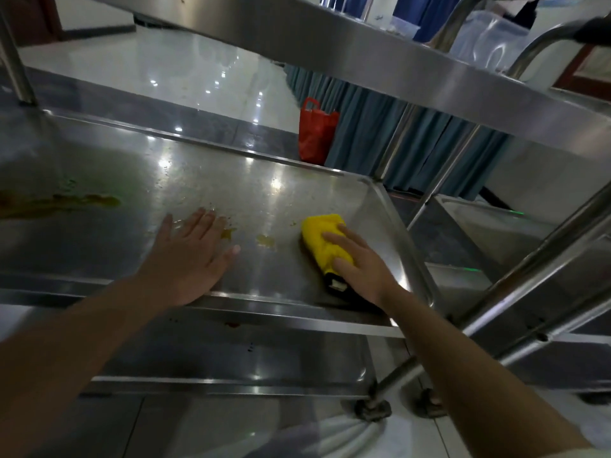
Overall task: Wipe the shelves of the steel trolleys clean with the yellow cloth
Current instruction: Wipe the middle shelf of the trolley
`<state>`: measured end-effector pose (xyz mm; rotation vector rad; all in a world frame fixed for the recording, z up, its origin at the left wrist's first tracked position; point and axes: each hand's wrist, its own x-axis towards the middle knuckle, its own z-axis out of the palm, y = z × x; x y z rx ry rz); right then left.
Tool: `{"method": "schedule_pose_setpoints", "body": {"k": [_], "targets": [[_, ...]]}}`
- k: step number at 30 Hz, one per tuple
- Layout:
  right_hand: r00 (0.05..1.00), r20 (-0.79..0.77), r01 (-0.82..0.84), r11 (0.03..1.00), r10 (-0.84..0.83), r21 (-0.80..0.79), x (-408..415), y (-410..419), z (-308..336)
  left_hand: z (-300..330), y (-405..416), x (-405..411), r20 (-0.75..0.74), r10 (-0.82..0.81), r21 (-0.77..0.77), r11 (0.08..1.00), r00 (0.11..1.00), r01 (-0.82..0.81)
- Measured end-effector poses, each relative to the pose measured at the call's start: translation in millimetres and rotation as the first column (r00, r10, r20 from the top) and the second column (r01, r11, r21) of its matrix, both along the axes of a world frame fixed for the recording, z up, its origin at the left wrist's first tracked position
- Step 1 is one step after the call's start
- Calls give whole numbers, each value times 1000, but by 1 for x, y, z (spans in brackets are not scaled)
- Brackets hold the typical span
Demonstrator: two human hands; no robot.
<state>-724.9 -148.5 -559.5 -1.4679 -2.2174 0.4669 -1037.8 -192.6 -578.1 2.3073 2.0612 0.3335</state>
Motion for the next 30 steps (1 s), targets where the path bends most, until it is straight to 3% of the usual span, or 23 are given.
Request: {"method": "schedule_pose_setpoints", "body": {"k": [3, 7, 10, 13, 17, 20, 22, 27, 30], "targets": [[975, 60, 211, 977, -213, 37, 37, 34, -2, -6, 0, 2, -57, 34, 84, 996, 998, -29], [861, 75, 494, 862, -503, 112, 46, 81, -3, -14, 0, 3, 27, 28, 113, 993, 999, -31], [846, 236, 461, 878, -479, 128, 21, 104, -2, -19, 4, 4, 25, 44, 79, 996, 999, -46], [892, 94, 435, 897, -442, 81, -34, 108, -4, -20, 4, 4, 24, 50, 56, 997, 998, -51], [987, 88, 128, 988, -135, 83, -85, 89, -9, -16, 3, 3, 38, 72, 3, 997, 997, -72], [998, 68, 0, 998, -4, 55, -67, 81, -5, -13, 0, 2, 38, 76, 0, 997, 996, -76], [997, 82, 7, 998, -13, 68, -45, 83, -3, -12, -2, 4, 47, 75, 14, 997, 996, -76], [973, 30, 228, 970, -231, 87, -45, 87, -2, -10, -1, 7, 55, 104, 55, 993, 993, -107], [976, 21, 216, 976, -217, 38, -71, 73, -3, -10, 0, 6, 60, 112, 73, 991, 992, -117]]}}
